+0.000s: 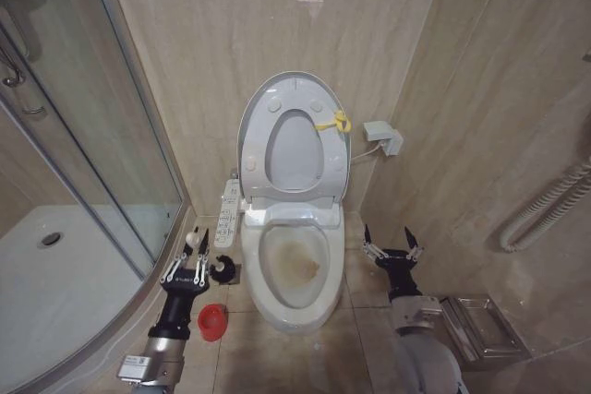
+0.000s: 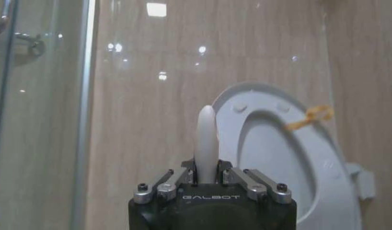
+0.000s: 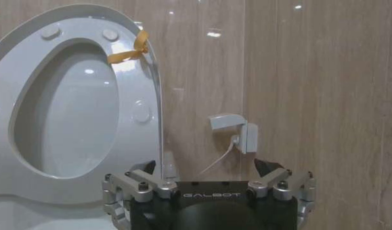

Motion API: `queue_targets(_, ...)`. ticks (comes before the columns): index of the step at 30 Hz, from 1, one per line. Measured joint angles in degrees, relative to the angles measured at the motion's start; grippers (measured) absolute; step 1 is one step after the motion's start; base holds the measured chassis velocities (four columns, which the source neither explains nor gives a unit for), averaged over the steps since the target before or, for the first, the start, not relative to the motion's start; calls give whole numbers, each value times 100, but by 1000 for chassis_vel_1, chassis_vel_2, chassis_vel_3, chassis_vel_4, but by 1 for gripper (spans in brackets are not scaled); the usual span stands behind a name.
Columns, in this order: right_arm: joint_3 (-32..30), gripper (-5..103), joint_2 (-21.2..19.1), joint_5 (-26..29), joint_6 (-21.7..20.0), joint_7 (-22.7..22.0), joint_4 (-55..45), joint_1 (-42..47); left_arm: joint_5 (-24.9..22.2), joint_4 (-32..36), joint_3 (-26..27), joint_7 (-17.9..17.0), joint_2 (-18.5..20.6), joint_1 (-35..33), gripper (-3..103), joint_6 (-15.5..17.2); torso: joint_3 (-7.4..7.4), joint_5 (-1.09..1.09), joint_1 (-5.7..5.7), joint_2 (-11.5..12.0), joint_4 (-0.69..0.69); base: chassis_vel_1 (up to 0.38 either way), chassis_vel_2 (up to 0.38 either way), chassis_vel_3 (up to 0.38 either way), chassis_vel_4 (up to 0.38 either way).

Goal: Open the toilet lid, clean the toilet bowl with a toilet brush, close the toilet lid, and flush.

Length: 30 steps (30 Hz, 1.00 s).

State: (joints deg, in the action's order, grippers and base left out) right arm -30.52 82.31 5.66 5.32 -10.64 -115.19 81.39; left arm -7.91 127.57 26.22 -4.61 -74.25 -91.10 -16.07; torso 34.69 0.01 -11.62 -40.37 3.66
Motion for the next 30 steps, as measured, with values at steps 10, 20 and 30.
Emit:
queue_targets(10, 1, 100, 0, 0, 0, 1, 0, 0, -353, -446, -617, 312, 316, 962, 20, 18, 0, -1, 0, 0, 1, 0, 0, 0, 0)
queue_targets(20, 1, 100, 0, 0, 0, 1, 0, 0, -654, -1657, -1680, 370, 444, 2331, 20, 55, 1, -1, -1, 1, -1, 0, 0, 0, 0)
queue_targets(30, 1, 100, 0, 0, 0, 0, 0, 0, -1072, -3145, -2857, 246, 306, 3877, 20, 350, 1, 0, -1, 1, 1, 0, 0, 0, 0)
